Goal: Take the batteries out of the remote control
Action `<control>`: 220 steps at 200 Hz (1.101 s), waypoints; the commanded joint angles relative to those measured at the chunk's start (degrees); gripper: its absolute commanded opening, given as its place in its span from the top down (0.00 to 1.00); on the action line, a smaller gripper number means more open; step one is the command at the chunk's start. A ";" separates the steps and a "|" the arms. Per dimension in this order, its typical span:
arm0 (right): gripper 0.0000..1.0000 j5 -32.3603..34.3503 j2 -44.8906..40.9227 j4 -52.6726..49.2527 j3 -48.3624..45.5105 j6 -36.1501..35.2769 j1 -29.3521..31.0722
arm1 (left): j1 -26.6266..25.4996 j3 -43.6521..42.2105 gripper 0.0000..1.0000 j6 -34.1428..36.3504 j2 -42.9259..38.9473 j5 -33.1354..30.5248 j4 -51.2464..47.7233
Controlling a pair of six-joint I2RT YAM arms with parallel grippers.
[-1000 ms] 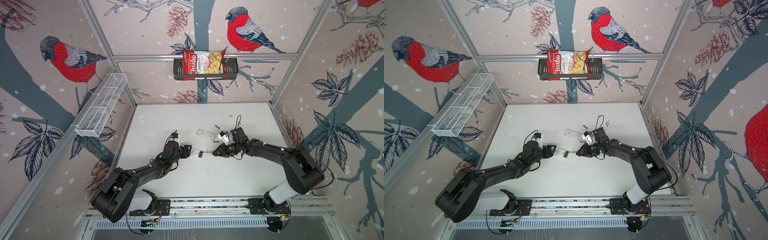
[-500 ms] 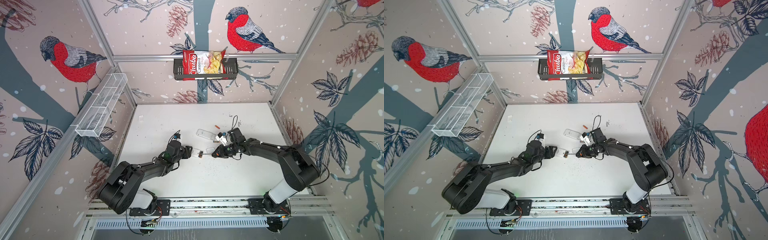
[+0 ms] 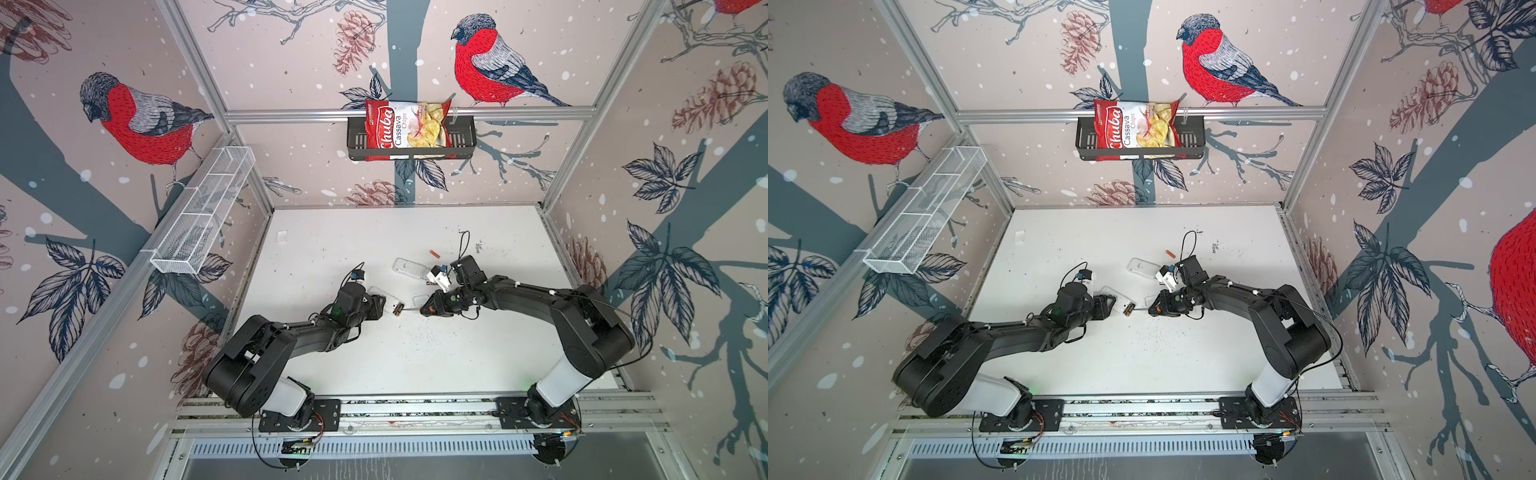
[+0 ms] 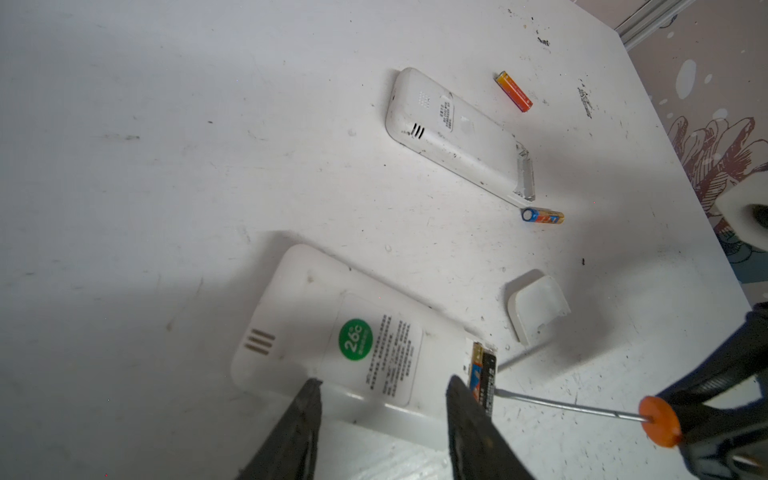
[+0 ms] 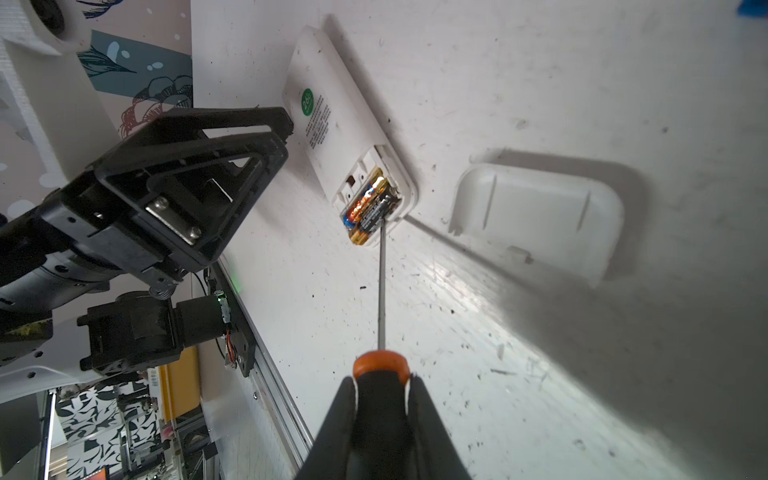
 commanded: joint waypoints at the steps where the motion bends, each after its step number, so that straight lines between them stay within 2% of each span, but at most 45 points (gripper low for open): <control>1: 1.00 1.12 -0.78 -0.76 0.58 -0.75 0.08 | -0.08 0.20 0.53 -0.20 0.25 0.71 1.88; 36: 1.00 1.56 -2.33 -1.63 0.50 -0.83 0.17 | -0.15 1.53 0.50 1.41 -2.48 -1.29 -2.06; 75: 1.00 2.11 -3.77 -1.97 0.14 -0.67 1.08 | -0.06 5.96 0.33 3.81 -4.60 -5.07 -12.03; 110: 1.00 2.49 -3.96 -2.10 0.08 -0.84 1.76 | 0.11 11.49 0.22 8.30 -0.83 -4.97 -20.24; 177: 1.00 2.48 -4.69 -1.66 -0.61 -0.83 1.71 | 0.38 10.93 0.17 9.28 2.20 -2.97 -20.32; 220: 1.00 2.39 -4.67 -0.93 -0.83 -0.52 1.98 | 0.38 10.17 0.24 8.59 4.57 -2.55 -19.24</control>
